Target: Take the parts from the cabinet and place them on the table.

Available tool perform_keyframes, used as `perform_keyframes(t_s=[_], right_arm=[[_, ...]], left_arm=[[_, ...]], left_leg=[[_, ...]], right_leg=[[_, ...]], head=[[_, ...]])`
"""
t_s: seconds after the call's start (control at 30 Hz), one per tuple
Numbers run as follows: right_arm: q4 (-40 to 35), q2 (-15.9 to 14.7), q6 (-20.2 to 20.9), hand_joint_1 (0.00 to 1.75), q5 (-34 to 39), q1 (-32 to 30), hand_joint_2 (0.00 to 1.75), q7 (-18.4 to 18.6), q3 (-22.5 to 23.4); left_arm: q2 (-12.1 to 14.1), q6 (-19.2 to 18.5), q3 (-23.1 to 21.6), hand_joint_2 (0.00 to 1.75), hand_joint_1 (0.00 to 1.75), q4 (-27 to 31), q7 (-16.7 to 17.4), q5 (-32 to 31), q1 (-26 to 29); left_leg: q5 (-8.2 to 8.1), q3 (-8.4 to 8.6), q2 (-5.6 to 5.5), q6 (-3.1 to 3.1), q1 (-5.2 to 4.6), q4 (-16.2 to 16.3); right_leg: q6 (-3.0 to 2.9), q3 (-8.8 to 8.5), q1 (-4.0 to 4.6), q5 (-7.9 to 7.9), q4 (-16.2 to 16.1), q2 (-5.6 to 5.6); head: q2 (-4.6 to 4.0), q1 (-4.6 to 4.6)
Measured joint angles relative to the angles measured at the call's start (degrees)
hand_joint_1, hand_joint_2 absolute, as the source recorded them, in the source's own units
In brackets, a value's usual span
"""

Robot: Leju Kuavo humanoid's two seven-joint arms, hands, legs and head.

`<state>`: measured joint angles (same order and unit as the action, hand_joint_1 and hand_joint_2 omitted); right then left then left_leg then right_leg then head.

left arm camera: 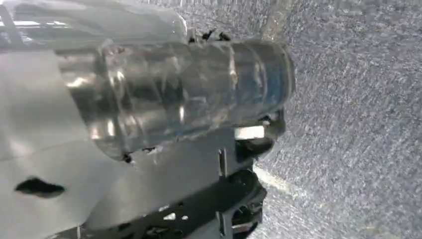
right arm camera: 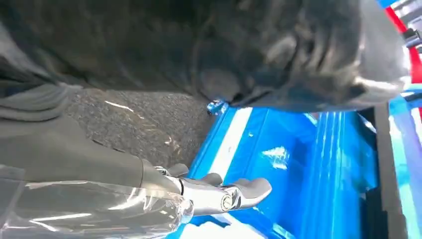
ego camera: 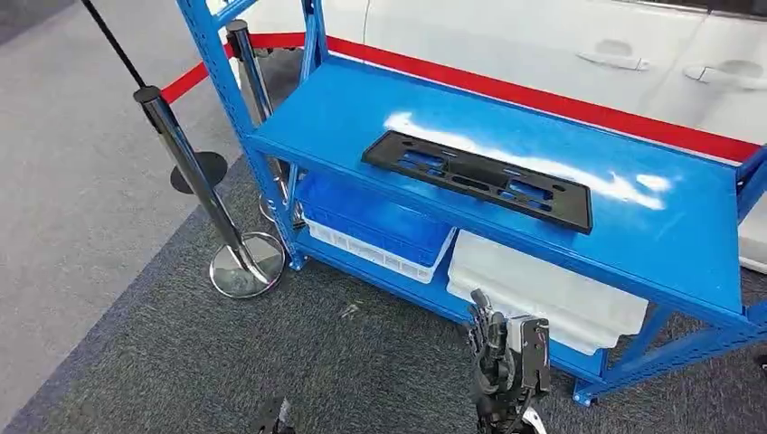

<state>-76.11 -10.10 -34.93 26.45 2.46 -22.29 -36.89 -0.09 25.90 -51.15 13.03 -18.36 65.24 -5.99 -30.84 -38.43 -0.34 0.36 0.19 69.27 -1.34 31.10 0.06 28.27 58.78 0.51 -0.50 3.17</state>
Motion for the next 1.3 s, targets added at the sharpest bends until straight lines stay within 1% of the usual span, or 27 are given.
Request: perform_keyframes(t_s=[0.03, 0.07, 0.1, 0.17, 0.27, 0.3, 0.37, 0.4, 0.43, 0.5, 0.53, 0.57, 0.63, 0.67, 0.7, 0.77, 0.8, 0.87, 0.93, 0.97, 1.0, 1.07, 1.1, 1.13, 1.17, 1.23, 1.3], right_arm=[[0.0, 0.0, 0.0, 0.00, 0.0, 0.0, 0.00, 0.0, 0.0], [0.0, 0.0, 0.1, 0.00, 0.0, 0.0, 0.00, 0.0, 0.0], [0.1, 0.0, 0.2, 0.00, 0.0, 0.0, 0.00, 0.0, -0.1], [0.0, 0.0, 0.5, 0.00, 0.0, 0.0, 0.00, 0.1, -0.2], [0.0, 0.0, 0.6, 0.00, 0.0, 0.1, 0.00, 0.0, -0.2], [0.0, 0.0, 0.6, 0.00, 0.0, 0.2, 0.00, 0.0, -0.2], [0.0, 0.0, 0.7, 0.00, 0.0, 0.1, 0.00, 0.0, -0.2], [0.0, 0.0, 0.7, 0.00, 0.0, -0.1, 0.00, 0.0, -0.2], [0.1, 0.0, 0.7, 0.00, 0.0, -0.2, 0.00, 0.0, -0.3], [0.0, 0.0, 0.7, 0.00, 0.0, -0.2, 0.00, 0.1, -0.3], [0.0, -0.1, 0.7, 0.00, 0.0, -0.2, 0.00, 0.1, -0.3], [0.1, -0.2, 0.8, 0.00, 0.0, -0.2, 0.00, 0.1, -0.4], [0.1, -0.3, 1.3, 0.00, -0.1, -0.1, 0.00, 0.3, -0.6], [0.1, -0.3, 1.6, 0.00, -0.1, -0.2, 0.00, 0.5, -0.6], [0.0, -0.3, 1.9, 0.00, -0.4, -0.3, 0.00, 0.7, -0.6], [-0.1, -0.4, 2.3, 0.00, -0.7, -0.2, 0.00, 1.1, -0.7], [-0.1, -0.4, 2.3, 0.00, -1.0, 0.1, 0.00, 1.2, -0.8], [-0.2, -0.4, 2.6, 0.00, -1.3, 0.6, 0.00, 1.3, -1.5], [-0.2, -0.4, 3.0, 0.00, -1.6, 0.4, 0.00, 1.5, -1.7], [-0.2, -0.4, 3.0, 0.00, -1.9, 0.4, 0.00, 1.7, -1.9], [-0.2, -0.4, 3.1, 0.00, -2.1, 0.6, 0.00, 1.9, -2.1], [-0.3, -0.4, 3.5, 0.00, -2.7, 0.8, 0.00, 2.1, -2.7], [-0.4, -0.4, 3.5, 0.00, -3.0, 0.9, 0.00, 2.2, -3.0], [-0.5, -0.4, 3.6, 0.00, -3.1, 1.2, 0.00, 2.4, -3.3], [-0.6, -0.4, 3.6, 0.00, -3.2, 1.3, 0.00, 2.5, -3.5], [-0.9, -0.4, 3.6, 0.00, -3.4, 1.3, 0.00, 2.6, -3.6], [-1.2, -0.4, 3.6, 0.00, -3.5, 1.5, 0.00, 2.6, -3.6]], left_arm=[[0.0, 0.0, 0.0, 0.00, 0.00, 0.0, 0.0, 0.0, -0.1], [0.0, 0.0, 0.0, 0.00, 0.00, 0.0, 0.0, 0.0, 0.0], [0.0, 0.2, 0.0, 0.00, 0.00, 0.0, 0.0, 0.0, -0.1], [0.0, 0.3, -0.1, 0.00, 0.00, 0.0, -0.2, -0.1, -0.1], [0.0, 0.4, -0.1, 0.00, 0.00, -0.1, -0.2, -0.1, 0.0], [0.0, 0.4, -0.1, 0.00, 0.00, -0.1, -0.3, -0.2, -0.1], [0.0, 0.4, -0.1, 0.00, 0.00, -0.1, -0.3, -0.3, -0.3], [0.0, 0.4, -0.1, 0.00, 0.00, -0.1, -0.3, -0.3, -0.2], [0.0, 0.5, -0.1, 0.00, 0.00, -0.1, -0.3, -0.4, -0.1], [0.0, 0.5, -0.1, 0.00, 0.00, -0.1, -0.3, -0.5, 0.0], [0.0, 0.5, -0.1, 0.00, 0.00, -0.1, -0.3, -0.5, -0.1], [-0.1, 0.5, -0.1, 0.00, 0.00, -0.1, -0.3, -0.6, 0.0], [-0.1, 0.5, -0.1, 0.00, 0.00, -0.1, -0.2, -0.9, -0.4], [-0.1, 0.5, -0.2, 0.00, 0.00, -0.1, 0.0, -1.0, -0.4], [-0.2, 0.5, -0.2, 0.00, 0.00, -0.1, 0.0, -1.0, -0.2], [-0.3, 0.5, -0.4, 0.00, 0.00, -0.1, 0.3, -1.1, -0.2], [-0.3, 0.5, -0.5, 0.00, 0.00, -0.1, 0.3, -1.3, -0.3], [-0.3, 0.5, -0.6, 0.00, 0.00, -0.1, 0.4, -1.4, -0.5], [-0.3, 0.5, -0.8, 0.00, 0.00, -0.1, 0.4, -1.5, -0.4], [-0.3, 0.4, -0.9, 0.00, 0.00, -0.1, 0.4, -1.6, -0.2], [-0.3, 0.4, -0.9, 0.00, 0.00, -0.1, 0.4, -1.6, -0.1], [-0.2, 0.4, -1.0, 0.00, 0.00, -0.1, 0.4, -1.7, -0.1], [-0.3, 0.3, -1.2, 0.00, 0.00, -0.1, 0.4, -1.6, -0.1], [-0.3, 0.3, -1.3, 0.00, 0.00, -0.1, 0.4, -1.6, -0.3], [-0.3, 0.3, -1.4, 0.00, 0.00, -0.1, 0.5, -1.7, -0.4], [-0.3, 0.3, -1.4, 0.00, 0.00, -0.1, 0.5, -1.6, 0.0], [-0.3, 0.3, -1.4, 0.00, 0.00, -0.1, 0.5, -1.6, -0.1]], left_leg=[[4.24, 1.64, 0.01, 0.35, -0.01, -5.3], [5.63, 2.47, 0.02, 0.63, -0.11, -7.8], [2.16, 1.92, 0.11, 0.57, -0.70, -8.2], [4.29, 2.53, 0.01, 1.51, -0.53, -9.2], [3.94, 4.27, 0.08, 2.32, -0.21, -10.0], [3.81, 4.50, 0.05, 2.54, -0.21, -10.0], [3.34, 4.80, 0.03, 2.89, -0.25, -10.0], [2.98, 5.06, 0.03, 2.91, -0.28, -10.0], [2.65, 5.44, 0.02, 2.89, -0.28, -10.0], [1.78, 6.73, -0.07, 2.82, -0.28, -10.0], [1.26, 7.59, -0.11, 2.71, -0.27, -10.0], [0.73, 8.07, -0.11, 2.53, -0.23, -10.1], [0.34, 8.10, -0.20, 1.89, -0.24, -10.3], [0.09, 8.22, -0.20, 1.51, -0.26, -10.3], [0.52, 8.91, -0.12, 1.17, -0.39, -9.4], [-0.67, 9.00, 0.02, 0.76, -0.24, -8.4], [-1.84, 8.03, 0.04, 0.52, -0.27, -6.2], [-5.12, 3.33, 0.01, 0.22, -0.12, 1.4], [-6.42, -1.00, 0.02, -0.16, -0.01, 6.8], [-4.95, -1.63, 0.03, -0.26, 0.05, 6.2], [-1.92, -0.97, 0.03, -0.42, 0.12, 3.0], [5.33, 2.23, 0.06, -0.46, 0.31, -6.8], [4.54, 2.42, 0.02, -0.35, 0.14, -7.1], [1.81, 2.06, 0.13, -0.08, -0.24, -9.0], [3.69, 2.57, 0.29, 0.55, -0.06, -8.4], [3.49, 2.97, 0.23, 1.41, -0.09, -8.7], [3.44, 4.32, 0.20, 2.03, 0.09, -9.5]], right_leg=[[0.16, -0.89, -0.01, 0.63, 0.0, -0.01], [0.38, -0.72, -0.09, 1.14, -0.1, -0.06], [0.72, -1.45, 0.08, 1.36, 0.1, 0.07], [1.54, -1.67, 0.17, 1.75, 0.6, 0.05], [2.37, -1.44, -0.06, 2.90, 2.1, -0.03], [2.61, -0.05, -0.07, 4.25, 4.9, -0.05], [3.03, 5.02, -0.21, 7.32, 13.1, -0.05], [3.15, 7.59, -0.23, 8.18, 16.4, -0.05], [3.22, 8.91, -0.25, 7.67, 17.2, -0.06], [3.01, 7.79, -0.26, 2.47, 11.8, -0.06], [2.77, 5.99, -0.22, -1.26, 6.6, -0.06], [2.42, 4.76, -0.10, -3.51, 2.3, -0.07], [1.73, 5.04, 0.68, 0.68, 1.4, -0.39], [1.14, 4.57, 0.71, -1.48, 1.1, -0.33], [0.83, 4.61, 0.68, -1.88, 0.9, -0.35], [0.34, 2.43, 0.13, -1.97, -0.1, -0.31], [0.10, 1.81, 0.08, -1.84, -0.3, -0.28], [-0.22, 1.45, 0.09, -1.43, -0.3, -0.32], [-0.21, 0.98, 0.08, -0.76, -0.2, -0.29], [-0.17, 0.56, 0.01, -0.36, -0.1, -0.20], [-0.04, -0.04, -0.05, 0.14, -0.1, -0.08], [0.46, -1.48, -0.24, 1.41, 0.2, -0.05], [0.80, -1.36, -0.28, 1.79, 0.0, -0.10], [1.15, -1.59, -0.04, 2.05, 0.3, -0.02], [1.51, -1.53, 0.00, 2.29, 0.3, -0.16], [1.92, -2.29, 0.11, 2.58, 0.4, -0.17], [2.52, -1.71, -0.22, 3.77, 2.3, -0.23]], head=[[0.00, 0.02], [0.00, -0.09], [0.00, -0.20], [0.00, -0.24], [0.00, -0.20], [0.00, -0.37], [0.00, -0.33], [0.00, -0.29], [0.00, -0.33], [0.00, -0.33], [0.00, -0.33], [0.00, -0.37], [0.02, -0.40], [0.00, -0.22], [0.02, 0.02], [0.02, -0.13], [0.00, 0.09], [0.00, 0.46], [0.00, 0.50], [0.02, 0.57], [0.02, 0.52], [0.00, 0.55], [0.00, 0.46], [0.00, 0.66], [0.02, 0.59], [0.02, 0.31], [0.02, 0.11]])
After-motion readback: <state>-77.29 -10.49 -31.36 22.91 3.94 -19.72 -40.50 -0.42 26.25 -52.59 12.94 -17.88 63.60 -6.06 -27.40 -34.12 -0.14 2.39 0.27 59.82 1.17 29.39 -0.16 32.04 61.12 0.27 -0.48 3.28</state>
